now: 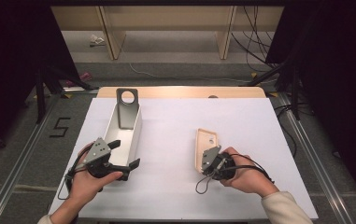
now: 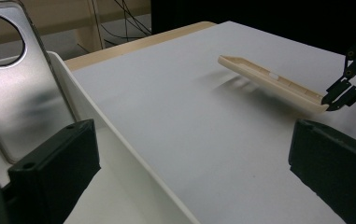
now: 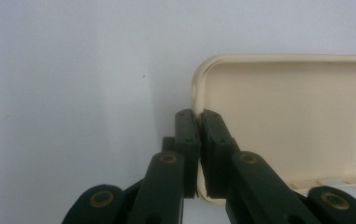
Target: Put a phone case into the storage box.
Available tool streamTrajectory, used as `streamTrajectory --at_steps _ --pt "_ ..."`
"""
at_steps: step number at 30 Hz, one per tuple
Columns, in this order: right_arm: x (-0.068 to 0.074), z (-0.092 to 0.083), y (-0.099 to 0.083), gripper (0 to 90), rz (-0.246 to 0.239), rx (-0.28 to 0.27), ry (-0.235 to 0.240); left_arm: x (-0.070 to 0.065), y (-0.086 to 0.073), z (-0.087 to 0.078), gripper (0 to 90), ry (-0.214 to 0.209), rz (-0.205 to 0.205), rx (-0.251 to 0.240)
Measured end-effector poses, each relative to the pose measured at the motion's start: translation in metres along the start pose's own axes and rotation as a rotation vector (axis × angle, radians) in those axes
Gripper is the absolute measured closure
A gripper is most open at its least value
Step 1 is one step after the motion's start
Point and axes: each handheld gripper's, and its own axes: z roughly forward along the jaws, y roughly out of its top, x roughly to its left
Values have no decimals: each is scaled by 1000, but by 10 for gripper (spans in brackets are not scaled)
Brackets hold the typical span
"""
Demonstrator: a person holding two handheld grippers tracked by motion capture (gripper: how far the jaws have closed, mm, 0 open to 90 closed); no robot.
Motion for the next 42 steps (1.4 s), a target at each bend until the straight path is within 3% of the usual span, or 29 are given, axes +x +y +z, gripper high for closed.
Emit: streamTrajectory --at_steps 7,12,20,30,33,42 --pt "3 -2 5 868 8 -56 -17 -2 6 1 26 -6 -17 -6" --pt "5 -3 9 869 11 -89 -22 -4 15 5 53 -16 -67 -6" --pt "10 -3 18 869 5 -133 -35 -13 40 23 93 -44 -64 18" --pt "15 -2 24 872 0 -149 -30 -32 78 75 162 -98 -33 135" --pt "16 -2 25 872 -7 -161 -33 -33 84 93 188 -112 -51 176" --pt "19 -3 31 872 -22 -170 -33 -28 97 149 283 -97 -139 281"
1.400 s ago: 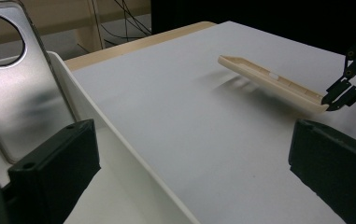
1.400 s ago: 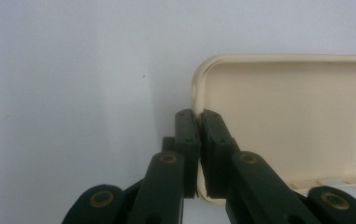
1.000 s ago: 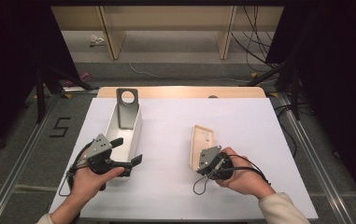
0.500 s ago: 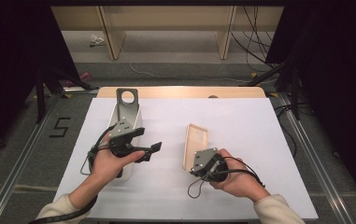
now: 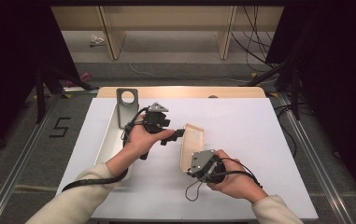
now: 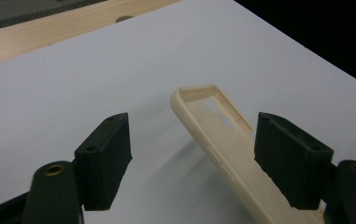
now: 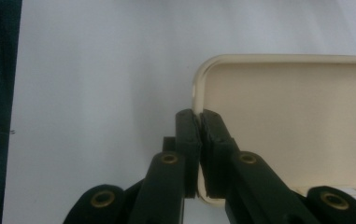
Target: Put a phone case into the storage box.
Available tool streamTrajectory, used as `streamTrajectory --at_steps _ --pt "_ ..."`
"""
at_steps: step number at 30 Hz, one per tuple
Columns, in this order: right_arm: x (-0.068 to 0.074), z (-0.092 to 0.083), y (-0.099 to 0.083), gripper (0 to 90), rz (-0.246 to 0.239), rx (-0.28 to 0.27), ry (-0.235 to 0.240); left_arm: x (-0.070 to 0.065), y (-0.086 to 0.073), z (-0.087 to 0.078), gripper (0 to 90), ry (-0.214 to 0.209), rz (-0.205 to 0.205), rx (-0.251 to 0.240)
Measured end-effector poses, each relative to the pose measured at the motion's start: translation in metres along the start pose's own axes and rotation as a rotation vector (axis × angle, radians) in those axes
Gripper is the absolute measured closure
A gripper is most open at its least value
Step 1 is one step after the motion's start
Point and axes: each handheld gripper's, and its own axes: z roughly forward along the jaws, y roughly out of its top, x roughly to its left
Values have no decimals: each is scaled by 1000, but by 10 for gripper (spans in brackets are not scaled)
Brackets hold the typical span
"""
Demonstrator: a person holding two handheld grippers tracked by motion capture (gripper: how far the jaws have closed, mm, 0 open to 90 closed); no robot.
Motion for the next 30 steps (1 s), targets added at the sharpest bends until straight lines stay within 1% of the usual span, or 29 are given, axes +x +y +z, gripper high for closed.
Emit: streamTrajectory --at_steps 5,8,9,11,14,16,18,20,23,26,27,28,30 --pt "1 -1 2 872 -5 -9 -3 2 7 16 343 3 -32 33" --pt "1 -1 2 872 -14 -14 -10 4 9 23 368 18 -57 63" --pt "1 -2 3 872 -13 -14 -9 5 9 25 382 13 -74 75" --pt "2 -2 3 872 -13 -15 -12 7 8 28 413 1 -109 79" --pt "3 -2 4 872 -19 -15 -11 10 7 30 472 3 -129 96" --pt "3 -2 5 872 -26 -17 -13 11 5 31 506 -4 -146 109" --pt "3 -2 5 872 -27 -17 -13 12 4 32 545 -15 -164 110" --pt "4 -2 6 871 -30 -14 -12 12 3 32 596 -25 -173 118" --pt "4 -2 6 871 -33 -15 -16 13 2 32 667 -44 -200 123" --pt "5 -1 6 872 -35 -10 -18 13 3 31 701 -60 -238 105" --pt "4 -1 6 872 -38 -11 -25 13 3 30 713 -64 -245 102" --pt "5 -1 6 872 -36 -3 -14 12 4 29 723 -69 -251 94" --pt "5 0 6 873 -41 1 -11 9 5 27 741 -80 -257 78"
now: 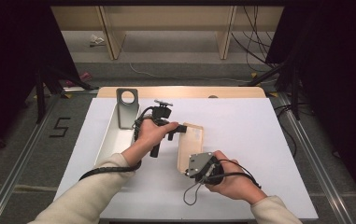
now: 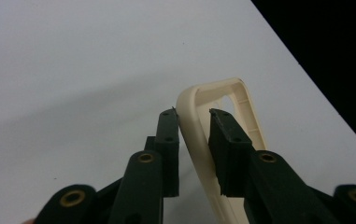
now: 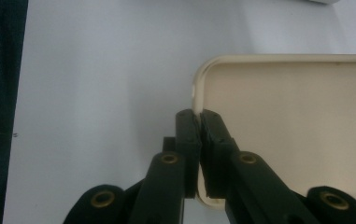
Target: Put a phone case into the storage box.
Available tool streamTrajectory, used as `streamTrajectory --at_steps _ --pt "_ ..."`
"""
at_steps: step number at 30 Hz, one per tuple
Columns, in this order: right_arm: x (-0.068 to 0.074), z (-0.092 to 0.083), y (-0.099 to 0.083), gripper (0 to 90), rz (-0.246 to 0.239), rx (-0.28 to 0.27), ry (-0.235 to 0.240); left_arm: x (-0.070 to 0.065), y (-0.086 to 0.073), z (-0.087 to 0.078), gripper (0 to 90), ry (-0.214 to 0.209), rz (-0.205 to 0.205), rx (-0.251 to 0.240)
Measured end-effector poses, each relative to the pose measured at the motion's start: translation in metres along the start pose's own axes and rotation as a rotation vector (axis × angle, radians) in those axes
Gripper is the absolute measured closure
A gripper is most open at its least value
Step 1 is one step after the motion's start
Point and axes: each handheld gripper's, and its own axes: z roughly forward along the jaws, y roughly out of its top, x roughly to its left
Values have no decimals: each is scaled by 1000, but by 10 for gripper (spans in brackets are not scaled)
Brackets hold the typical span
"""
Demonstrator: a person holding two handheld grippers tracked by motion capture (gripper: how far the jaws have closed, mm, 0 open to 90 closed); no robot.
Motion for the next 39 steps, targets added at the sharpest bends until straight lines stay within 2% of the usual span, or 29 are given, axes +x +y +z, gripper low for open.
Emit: streamTrajectory --at_steps 5,8,11,15,17,24,27,30,34,39 --pt "1 4 -1 875 -6 21 2 -11 -1 -5 772 -15 30 -31" --pt "1 6 -2 877 -7 35 7 -17 -2 -8 795 -34 35 -59" --pt "1 7 -3 878 -5 42 -6 -24 -2 -11 812 -55 49 -86" --pt "0 8 -3 860 4 48 -20 -33 -3 -16 822 -57 106 -119" --pt "-2 7 -5 796 18 38 -39 -36 -4 -18 823 -19 163 -137" --pt "-9 1 -10 456 119 -40 -103 -32 -10 -28 823 -10 205 -206" --pt "-12 -2 -12 360 177 -80 -122 -29 -13 -35 822 14 231 -243" --pt "-15 -6 -15 297 232 -120 -137 -26 -16 -42 822 30 243 -271" --pt "-19 -9 -20 235 292 -162 -155 -20 -20 -51 821 39 232 -317" --pt "-21 -13 -26 207 335 -195 -163 -13 -23 -62 821 41 206 -356"
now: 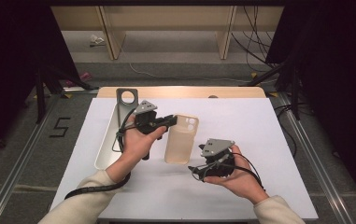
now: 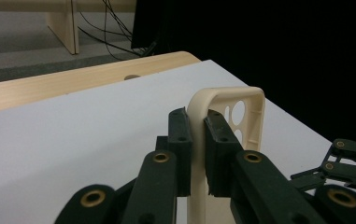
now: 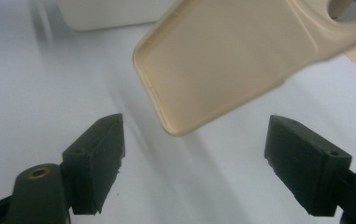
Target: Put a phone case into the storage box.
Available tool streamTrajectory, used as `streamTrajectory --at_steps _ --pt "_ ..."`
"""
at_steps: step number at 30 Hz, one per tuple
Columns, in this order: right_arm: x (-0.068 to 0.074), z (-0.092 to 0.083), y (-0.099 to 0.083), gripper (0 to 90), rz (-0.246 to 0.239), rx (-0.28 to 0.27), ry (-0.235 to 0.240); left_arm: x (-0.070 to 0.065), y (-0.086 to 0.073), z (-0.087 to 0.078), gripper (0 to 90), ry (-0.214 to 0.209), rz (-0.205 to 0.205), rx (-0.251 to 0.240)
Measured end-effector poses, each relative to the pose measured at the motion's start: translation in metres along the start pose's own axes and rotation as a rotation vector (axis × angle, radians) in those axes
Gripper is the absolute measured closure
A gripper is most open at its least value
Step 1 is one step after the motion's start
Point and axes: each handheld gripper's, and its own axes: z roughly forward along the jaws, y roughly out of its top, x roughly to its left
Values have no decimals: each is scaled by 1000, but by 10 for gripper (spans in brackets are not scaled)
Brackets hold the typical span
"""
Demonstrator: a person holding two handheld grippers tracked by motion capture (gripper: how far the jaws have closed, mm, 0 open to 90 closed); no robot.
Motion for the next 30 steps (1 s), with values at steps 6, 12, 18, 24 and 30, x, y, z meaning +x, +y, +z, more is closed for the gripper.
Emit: streamTrajectory --at_steps 6,12,18,24,30 --pt "-6 -8 -4 193 43 -34 -8 7 3 -15 821 9 -19 -63" --pt "-14 -14 -9 184 92 -63 -26 9 5 -27 821 14 -15 -91" --pt "-21 -19 -17 181 122 -75 -42 10 6 -32 821 12 -10 -96" --pt "-25 -25 -23 179 148 -82 -57 13 7 -38 821 24 0 -100" --pt "-28 -28 -29 171 172 -83 -64 19 9 -46 821 34 -2 -111"
